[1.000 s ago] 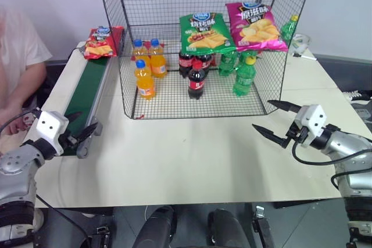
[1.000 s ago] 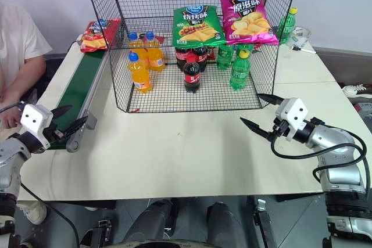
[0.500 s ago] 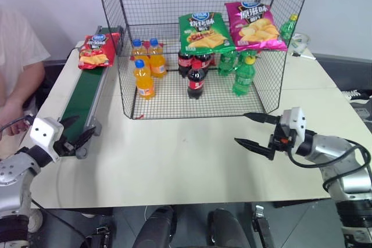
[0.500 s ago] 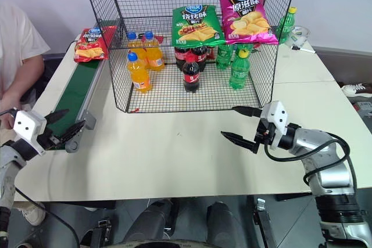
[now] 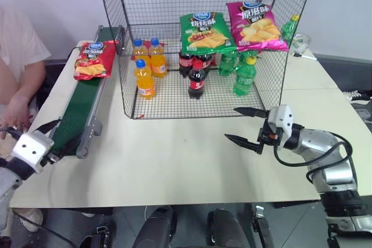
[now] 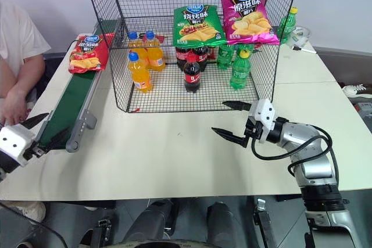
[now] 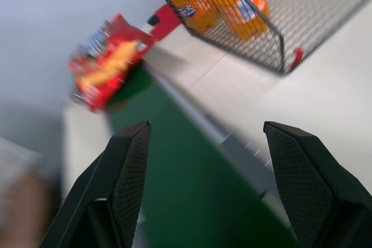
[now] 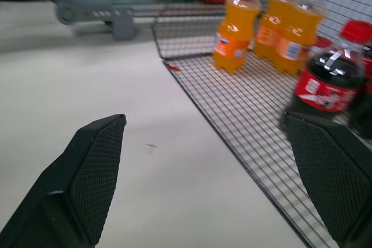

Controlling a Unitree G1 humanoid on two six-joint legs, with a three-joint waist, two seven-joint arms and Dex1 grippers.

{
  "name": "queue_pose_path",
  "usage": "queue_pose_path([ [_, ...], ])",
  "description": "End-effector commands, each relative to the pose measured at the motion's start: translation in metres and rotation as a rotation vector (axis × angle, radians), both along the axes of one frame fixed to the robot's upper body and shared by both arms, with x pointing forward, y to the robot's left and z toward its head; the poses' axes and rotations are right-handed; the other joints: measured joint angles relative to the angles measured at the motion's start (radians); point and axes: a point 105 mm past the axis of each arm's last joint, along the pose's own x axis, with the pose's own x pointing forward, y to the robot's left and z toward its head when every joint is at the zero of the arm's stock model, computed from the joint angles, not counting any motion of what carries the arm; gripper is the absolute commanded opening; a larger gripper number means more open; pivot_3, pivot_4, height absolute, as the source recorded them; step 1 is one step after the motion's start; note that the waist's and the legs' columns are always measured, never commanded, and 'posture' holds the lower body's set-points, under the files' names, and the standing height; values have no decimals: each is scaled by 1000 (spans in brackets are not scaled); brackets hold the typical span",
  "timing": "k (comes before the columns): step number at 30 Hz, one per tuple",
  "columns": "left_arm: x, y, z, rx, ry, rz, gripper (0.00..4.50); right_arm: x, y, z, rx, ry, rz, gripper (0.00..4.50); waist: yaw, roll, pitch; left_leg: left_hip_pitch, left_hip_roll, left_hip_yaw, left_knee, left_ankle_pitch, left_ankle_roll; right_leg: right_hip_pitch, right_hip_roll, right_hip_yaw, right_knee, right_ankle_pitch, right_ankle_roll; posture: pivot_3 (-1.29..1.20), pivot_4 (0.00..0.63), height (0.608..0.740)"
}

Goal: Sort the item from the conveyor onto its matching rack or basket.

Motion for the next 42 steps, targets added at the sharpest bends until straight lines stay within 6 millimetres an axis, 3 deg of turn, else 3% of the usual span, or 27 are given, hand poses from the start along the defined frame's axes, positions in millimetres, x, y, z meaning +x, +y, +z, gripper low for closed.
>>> queue_pose_path([
  [1,-10,-1,1,141,-35,-27,3239,5,6,2,-4,-35,19,4500,1,0,0,0,0,0,0,-1,-1,0,0,0,0,0,0,0,150,740],
  [5,-22,-5,-3,284,-57,-78,3239,10,14,2,11,-38,30,4500,2,0,0,0,0,0,0,-1,-1,-2,0,0,-1,0,0,0,150,740],
  [13,-28,11,-5,504,-145,1,3239,8,14,-1,0,-31,49,4500,4,0,0,0,0,0,-1,-1,-1,-2,0,-1,0,0,0,0,150,740],
  [17,-25,20,-5,531,-185,68,3239,5,17,0,0,-24,64,4500,4,0,0,0,0,0,-1,-1,-1,-2,1,-1,0,1,2,0,150,740],
  [21,-28,26,-18,564,-156,90,3239,5,18,1,-2,-24,70,4500,2,0,0,0,0,0,-1,-1,-1,-3,1,-2,0,2,4,0,150,740],
  [31,-36,25,-34,566,-132,91,3239,-1,23,3,9,22,130,4500,3,0,0,0,0,0,-1,-1,-1,-2,1,-2,0,2,4,0,150,740],
  [42,-34,25,-32,606,-170,100,3239,-5,26,0,-2,28,147,4500,3,0,0,0,0,0,-1,-1,-1,-2,1,-2,0,2,4,0,150,740],
])
